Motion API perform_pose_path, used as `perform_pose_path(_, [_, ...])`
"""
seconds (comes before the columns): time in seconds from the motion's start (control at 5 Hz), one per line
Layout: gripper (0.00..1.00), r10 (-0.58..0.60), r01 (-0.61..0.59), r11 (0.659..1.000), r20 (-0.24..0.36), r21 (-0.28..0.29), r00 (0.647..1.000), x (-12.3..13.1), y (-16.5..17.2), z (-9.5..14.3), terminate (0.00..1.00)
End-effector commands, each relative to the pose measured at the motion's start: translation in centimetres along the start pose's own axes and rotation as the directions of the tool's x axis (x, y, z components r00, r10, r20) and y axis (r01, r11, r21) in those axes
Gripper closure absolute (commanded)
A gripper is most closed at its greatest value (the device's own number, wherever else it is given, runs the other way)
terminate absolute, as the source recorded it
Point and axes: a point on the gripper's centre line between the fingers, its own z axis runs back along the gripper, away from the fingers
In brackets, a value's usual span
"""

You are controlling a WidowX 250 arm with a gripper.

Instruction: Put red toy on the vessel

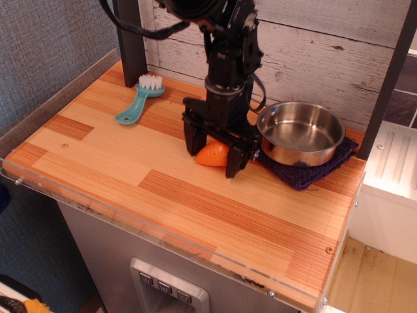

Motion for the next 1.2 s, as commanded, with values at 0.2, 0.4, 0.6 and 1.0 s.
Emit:
perform_pose_path(0.2, [1.00,0.008,-0.007,1.000,0.067,-0.017,0.998,-0.1,1.3,2.2,0.00])
perform_pose_path(0.4, [1.00,0.017,-0.013,0.999,0.093,-0.047,0.995,-0.1,1.5,3.1,0.00])
perform_pose_path(0.6, [1.00,0.020,-0.012,0.997,0.108,-0.072,0.994,-0.1,1.5,3.7,0.00])
perform_pose_path(1.0, [0.00,0.030,-0.016,0.995,0.147,-0.096,0.989,-0.3,1.4,5.7,0.00])
